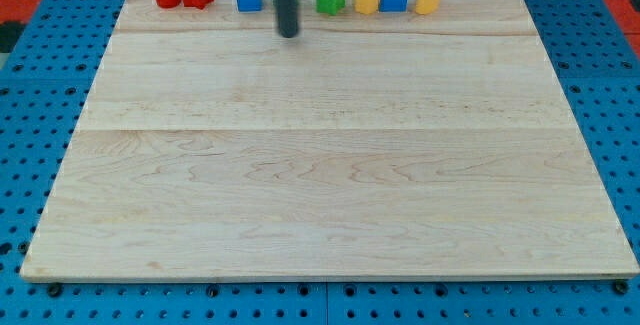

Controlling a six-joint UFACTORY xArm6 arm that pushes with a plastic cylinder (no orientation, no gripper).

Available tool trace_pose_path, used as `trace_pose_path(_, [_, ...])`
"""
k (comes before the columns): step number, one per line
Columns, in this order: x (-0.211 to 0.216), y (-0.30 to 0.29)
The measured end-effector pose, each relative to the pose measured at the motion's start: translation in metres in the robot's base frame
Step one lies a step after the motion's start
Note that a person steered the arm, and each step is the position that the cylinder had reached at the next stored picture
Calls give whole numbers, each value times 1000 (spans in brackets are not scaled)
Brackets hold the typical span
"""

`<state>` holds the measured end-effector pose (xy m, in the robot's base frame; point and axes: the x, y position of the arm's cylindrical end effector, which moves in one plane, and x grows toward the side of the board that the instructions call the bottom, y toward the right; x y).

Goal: Push the blue cube along with a green circle and green star to the line of blocks

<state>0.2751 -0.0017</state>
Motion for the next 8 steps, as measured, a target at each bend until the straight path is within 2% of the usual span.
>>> trace_pose_path(1, [-4,12])
trace_pose_path(4, [-12,-141])
trace_pose_path(6, [-69,-147])
trace_pose_path(8, [-84,-119])
